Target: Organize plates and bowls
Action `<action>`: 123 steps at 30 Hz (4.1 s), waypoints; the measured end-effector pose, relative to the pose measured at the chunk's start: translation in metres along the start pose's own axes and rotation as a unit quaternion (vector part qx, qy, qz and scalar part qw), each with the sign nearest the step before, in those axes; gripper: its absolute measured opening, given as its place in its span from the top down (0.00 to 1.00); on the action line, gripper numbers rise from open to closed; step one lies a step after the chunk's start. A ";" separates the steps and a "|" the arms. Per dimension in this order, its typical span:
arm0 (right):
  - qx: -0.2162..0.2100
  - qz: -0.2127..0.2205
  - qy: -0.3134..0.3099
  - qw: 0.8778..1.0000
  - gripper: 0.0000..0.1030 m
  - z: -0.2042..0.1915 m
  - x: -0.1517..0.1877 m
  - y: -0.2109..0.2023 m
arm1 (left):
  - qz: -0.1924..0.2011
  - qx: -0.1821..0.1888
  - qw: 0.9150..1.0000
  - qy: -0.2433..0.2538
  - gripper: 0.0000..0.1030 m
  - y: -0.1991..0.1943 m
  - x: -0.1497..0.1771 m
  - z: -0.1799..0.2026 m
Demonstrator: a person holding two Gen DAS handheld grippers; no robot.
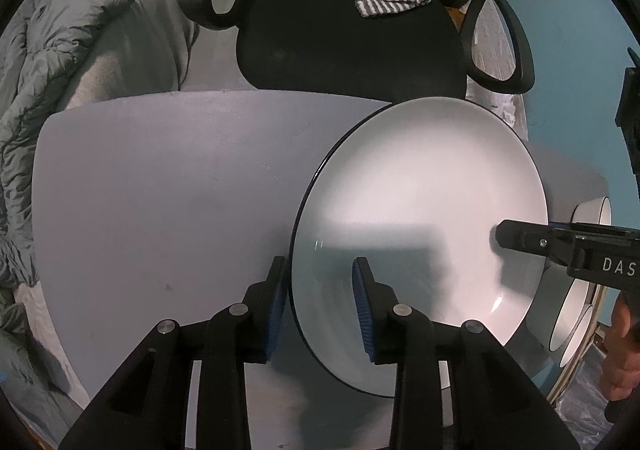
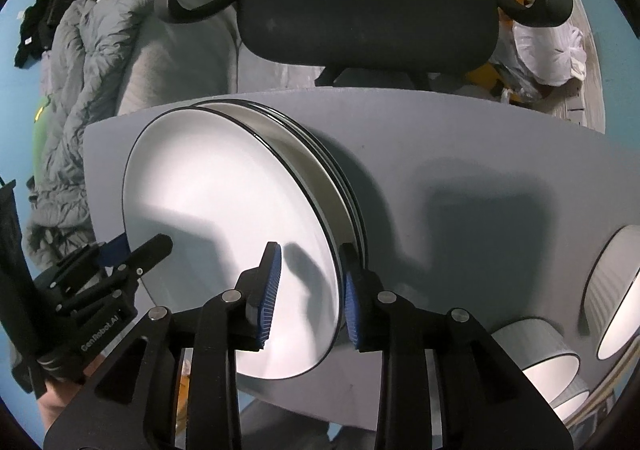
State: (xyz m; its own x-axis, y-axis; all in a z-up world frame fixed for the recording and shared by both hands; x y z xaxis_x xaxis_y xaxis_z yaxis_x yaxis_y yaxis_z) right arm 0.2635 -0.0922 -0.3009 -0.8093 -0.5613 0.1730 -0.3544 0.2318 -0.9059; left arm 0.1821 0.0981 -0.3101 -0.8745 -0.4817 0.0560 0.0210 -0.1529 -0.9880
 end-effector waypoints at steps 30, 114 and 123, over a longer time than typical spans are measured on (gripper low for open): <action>-0.011 0.017 0.022 1.000 0.46 -0.005 0.008 -0.011 | 0.015 0.030 0.999 -0.027 0.55 -0.018 0.024 -0.014; 0.207 0.344 0.019 0.916 0.32 -0.090 0.196 -0.235 | 0.294 0.081 0.941 0.146 0.22 -0.270 0.152 0.035; 0.213 0.347 0.056 0.911 0.32 -0.076 0.216 -0.239 | 0.283 0.099 0.939 0.169 0.22 -0.267 0.153 0.049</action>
State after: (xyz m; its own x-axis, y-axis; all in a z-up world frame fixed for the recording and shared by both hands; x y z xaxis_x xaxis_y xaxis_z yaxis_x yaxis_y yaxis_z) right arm 0.1375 -0.2082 -0.0178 -0.8201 -0.3072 -0.4827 0.4567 0.1569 -0.8757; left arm 0.0662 0.0228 -0.0305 -0.7992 -0.2373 -0.5522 0.5892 -0.1277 -0.7979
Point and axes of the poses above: each gripper's, at about its wrist camera, not at the fingertips, and y roughly the way its jaws point, z to its right, x to its underside, the point moved 2 cm from there along y, roughly the way its jaws point, and after that the axes turned 10 degrees about -y, right-handed, at the moved point
